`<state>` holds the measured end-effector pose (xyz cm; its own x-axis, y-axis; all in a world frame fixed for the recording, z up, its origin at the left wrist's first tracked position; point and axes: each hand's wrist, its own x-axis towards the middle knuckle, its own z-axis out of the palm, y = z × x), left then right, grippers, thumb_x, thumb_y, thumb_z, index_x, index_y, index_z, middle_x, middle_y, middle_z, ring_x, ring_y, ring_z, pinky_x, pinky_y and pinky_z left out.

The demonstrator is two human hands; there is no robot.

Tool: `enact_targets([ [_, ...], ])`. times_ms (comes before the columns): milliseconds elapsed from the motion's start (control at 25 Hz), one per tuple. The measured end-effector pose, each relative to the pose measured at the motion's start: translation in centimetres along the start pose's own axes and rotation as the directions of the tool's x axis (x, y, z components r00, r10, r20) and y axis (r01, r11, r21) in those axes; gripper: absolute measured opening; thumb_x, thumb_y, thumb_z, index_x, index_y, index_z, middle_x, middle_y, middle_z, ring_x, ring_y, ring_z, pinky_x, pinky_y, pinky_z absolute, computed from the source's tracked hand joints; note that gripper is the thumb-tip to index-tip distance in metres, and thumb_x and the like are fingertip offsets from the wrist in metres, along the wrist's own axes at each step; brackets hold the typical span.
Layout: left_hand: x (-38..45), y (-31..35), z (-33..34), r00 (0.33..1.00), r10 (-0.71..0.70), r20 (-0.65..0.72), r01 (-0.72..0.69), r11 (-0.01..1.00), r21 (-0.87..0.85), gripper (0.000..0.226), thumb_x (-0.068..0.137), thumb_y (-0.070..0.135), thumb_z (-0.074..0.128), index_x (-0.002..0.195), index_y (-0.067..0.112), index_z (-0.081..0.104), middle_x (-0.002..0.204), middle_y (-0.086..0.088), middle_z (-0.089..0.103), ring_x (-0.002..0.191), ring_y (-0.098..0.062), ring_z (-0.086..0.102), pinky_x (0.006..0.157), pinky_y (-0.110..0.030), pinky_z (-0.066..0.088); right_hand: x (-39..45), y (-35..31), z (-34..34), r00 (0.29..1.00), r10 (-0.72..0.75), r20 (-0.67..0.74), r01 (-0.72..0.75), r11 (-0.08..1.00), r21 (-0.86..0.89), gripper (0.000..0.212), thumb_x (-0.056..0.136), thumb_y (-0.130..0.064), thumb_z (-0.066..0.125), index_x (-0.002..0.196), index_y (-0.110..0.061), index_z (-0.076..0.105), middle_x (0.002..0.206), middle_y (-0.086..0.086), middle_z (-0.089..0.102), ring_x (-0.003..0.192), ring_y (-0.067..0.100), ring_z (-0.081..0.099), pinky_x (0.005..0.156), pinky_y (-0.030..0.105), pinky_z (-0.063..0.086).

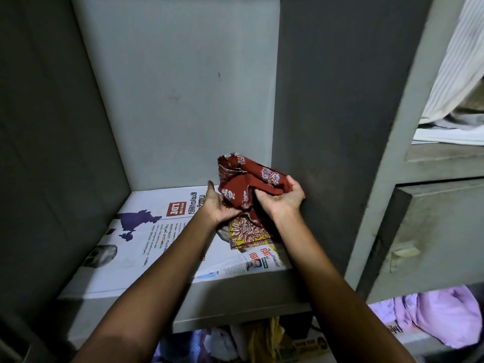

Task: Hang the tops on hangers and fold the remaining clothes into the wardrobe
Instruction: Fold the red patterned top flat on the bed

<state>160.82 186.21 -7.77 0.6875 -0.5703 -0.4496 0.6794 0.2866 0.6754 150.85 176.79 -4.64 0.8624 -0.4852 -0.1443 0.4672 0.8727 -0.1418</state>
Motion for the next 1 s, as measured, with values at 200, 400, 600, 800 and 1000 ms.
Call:
enact_targets([
  [200,1.5,0.0,-1.5,0.996,0.074,0.053,-0.085,0.961,0.263,0.068,0.081,0.074,0.041,0.115,0.018,0.061,0.099,-0.013,0.071,0.090,-0.030,0.065,0.071,-0.045,0.054,-1.5,0.5,-3.8,0.993,0.108,-0.036,-0.114,0.953,-0.281,0.046,0.083,-0.043,0.056,0.117,-0.012,0.062,0.118,0.019,0.063,0.111,0.036,0.057,0.096,0.052,0.043],
  [400,0.5,0.2,-0.3,0.999,0.013,0.037,-0.029,0.870,0.491,0.034,0.083,0.045,0.059,0.098,0.014,0.063,0.079,-0.011,0.071,0.080,-0.029,0.062,0.073,-0.039,0.051,-1.6,0.2,-4.4,0.977,0.080,-0.196,-0.168,0.855,-0.491,0.015,0.087,-0.005,0.050,0.098,-0.003,0.060,0.085,0.019,0.070,0.087,0.033,0.061,0.094,0.050,0.045],
  [600,0.9,0.3,-0.6,0.999,0.032,0.030,-0.042,0.877,0.479,0.032,0.085,0.039,0.059,0.100,0.011,0.058,0.077,-0.013,0.071,0.080,-0.032,0.061,0.072,-0.040,0.050,-1.9,0.3,-4.9,0.958,0.043,-0.282,-0.200,0.808,-0.554,0.014,0.086,0.004,0.045,0.093,0.000,0.057,0.099,0.023,0.063,0.079,0.034,0.059,0.090,0.053,0.045],
  [800,3.0,0.7,-1.0,0.990,0.132,0.044,-0.138,0.884,0.446,0.048,0.087,0.037,0.061,0.127,0.014,0.048,0.116,-0.017,0.062,0.097,-0.037,0.061,0.083,-0.047,0.051,-2.0,0.1,-4.6,0.964,0.002,-0.266,-0.151,0.828,-0.541,0.016,0.088,0.006,0.044,0.098,-0.001,0.056,0.106,0.023,0.062,0.078,0.034,0.059,0.082,0.053,0.046],
  [1000,2.6,1.1,0.0,0.857,0.502,-0.116,-0.247,0.598,0.762,0.060,0.081,0.009,0.070,0.132,0.002,0.039,0.130,-0.018,0.050,0.107,-0.034,0.056,0.091,-0.040,0.047,-3.4,-0.3,-5.2,0.928,-0.101,-0.358,-0.110,0.845,-0.524,0.040,0.081,0.014,0.049,0.119,0.001,0.051,0.117,0.024,0.059,0.100,0.039,0.060,0.083,0.054,0.050],
])
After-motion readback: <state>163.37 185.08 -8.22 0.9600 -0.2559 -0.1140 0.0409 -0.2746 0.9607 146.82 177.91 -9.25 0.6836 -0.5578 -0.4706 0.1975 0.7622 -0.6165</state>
